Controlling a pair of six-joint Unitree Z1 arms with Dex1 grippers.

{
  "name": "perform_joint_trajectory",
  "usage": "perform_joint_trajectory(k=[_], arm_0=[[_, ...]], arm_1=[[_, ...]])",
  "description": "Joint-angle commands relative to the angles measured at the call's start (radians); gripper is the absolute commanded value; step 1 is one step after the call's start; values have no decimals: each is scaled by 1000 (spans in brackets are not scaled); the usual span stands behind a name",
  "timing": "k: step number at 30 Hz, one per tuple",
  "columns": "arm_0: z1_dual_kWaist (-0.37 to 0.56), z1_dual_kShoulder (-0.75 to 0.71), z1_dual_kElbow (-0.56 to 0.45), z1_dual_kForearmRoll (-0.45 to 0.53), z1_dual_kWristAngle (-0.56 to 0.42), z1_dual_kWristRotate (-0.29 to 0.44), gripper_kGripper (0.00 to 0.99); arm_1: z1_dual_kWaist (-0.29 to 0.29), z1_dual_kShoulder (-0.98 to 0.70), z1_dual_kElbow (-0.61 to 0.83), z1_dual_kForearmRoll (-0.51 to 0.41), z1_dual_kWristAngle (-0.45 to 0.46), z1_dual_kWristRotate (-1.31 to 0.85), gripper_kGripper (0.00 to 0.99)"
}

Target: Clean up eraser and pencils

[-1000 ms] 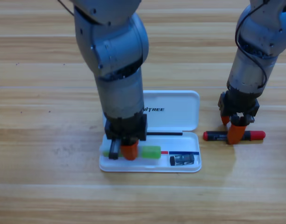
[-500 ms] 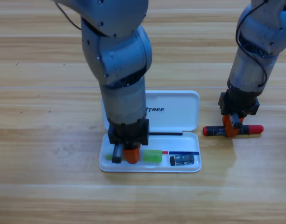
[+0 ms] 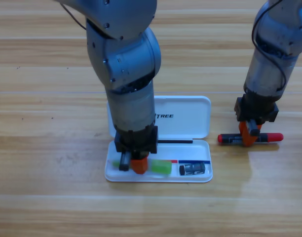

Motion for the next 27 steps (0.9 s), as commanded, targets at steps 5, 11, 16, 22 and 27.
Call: perform_joint_trajectory(k=[5, 11, 16, 22, 27], arm_0=[[-21, 39, 23, -8, 8, -22, 990], [-21, 10, 23, 10, 21, -31, 990], [-2, -172, 23, 85, 43, -27, 990], [189, -528, 174, 122, 40, 12, 990], [355, -652, 287, 120, 40, 111, 990]], arm_1=[[-7, -144, 62, 56, 9, 15, 0], [47, -215, 60, 112, 36, 24, 0], [120, -202, 11, 150, 58, 79, 0], [199, -95, -118, 170, 58, 151, 0], [255, 43, -291, 219, 58, 205, 0]])
